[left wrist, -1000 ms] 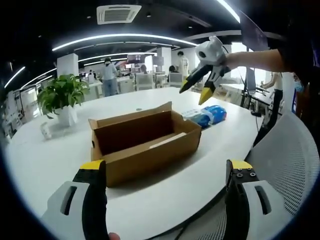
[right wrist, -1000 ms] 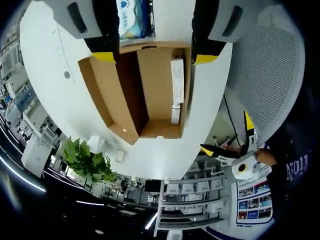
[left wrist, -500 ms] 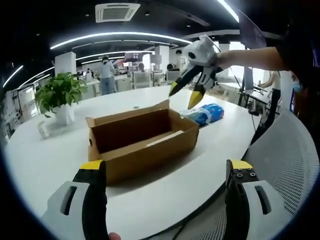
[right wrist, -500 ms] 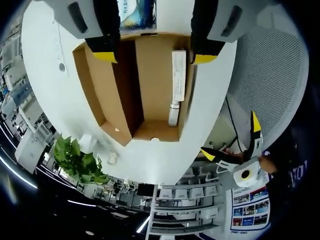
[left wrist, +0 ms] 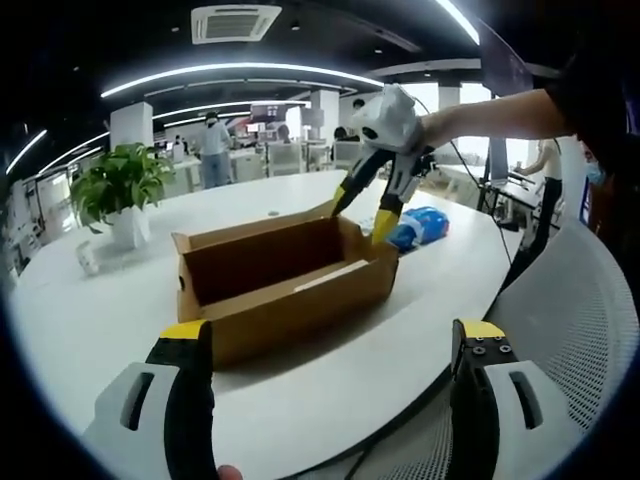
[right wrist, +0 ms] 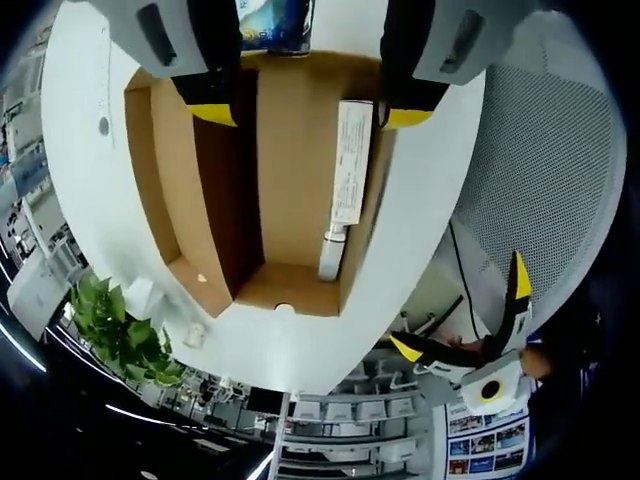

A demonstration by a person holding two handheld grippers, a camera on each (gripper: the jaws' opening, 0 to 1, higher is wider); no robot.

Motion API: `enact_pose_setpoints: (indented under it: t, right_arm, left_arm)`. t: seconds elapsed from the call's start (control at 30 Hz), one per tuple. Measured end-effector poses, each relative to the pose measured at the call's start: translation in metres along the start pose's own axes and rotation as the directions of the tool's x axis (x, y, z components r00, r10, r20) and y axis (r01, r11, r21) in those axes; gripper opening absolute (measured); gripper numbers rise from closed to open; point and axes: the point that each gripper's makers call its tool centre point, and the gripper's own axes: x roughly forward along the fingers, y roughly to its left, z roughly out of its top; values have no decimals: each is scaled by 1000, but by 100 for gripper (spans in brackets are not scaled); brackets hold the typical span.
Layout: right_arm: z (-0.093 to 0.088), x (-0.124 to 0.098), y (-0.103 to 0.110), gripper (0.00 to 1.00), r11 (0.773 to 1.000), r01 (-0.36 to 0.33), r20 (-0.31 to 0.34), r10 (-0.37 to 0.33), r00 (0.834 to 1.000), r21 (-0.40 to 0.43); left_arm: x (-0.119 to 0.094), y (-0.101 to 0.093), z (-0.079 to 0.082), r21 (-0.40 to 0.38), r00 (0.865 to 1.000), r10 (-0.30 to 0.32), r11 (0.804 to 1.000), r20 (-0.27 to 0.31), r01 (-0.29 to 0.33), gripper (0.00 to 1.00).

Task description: Operate the shoe box by opening the lid, removing the specified soft item, and placing it in the target area until the item is outside and the box remains undamaged.

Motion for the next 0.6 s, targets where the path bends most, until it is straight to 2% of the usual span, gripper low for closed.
enact_pose_setpoints:
  t: [0.27,0.43,0.6]
  right_arm:
    - [-10,20,6,51,997,-66,-45,64,997,-36]
    - [-12,29,7,50,995,-92,-49,91,995,-26]
    - [-13,35,12,46,992,-125,-33,126,992,19]
  left_arm:
    - [0,3,-1,-5,1000,12,1000,-3,-12,98]
    - [0,4,-1,-8,1000,16,1000,-3,-16,98]
    - [0,4,-1,-9,1000,19,1000,-5,-19,98]
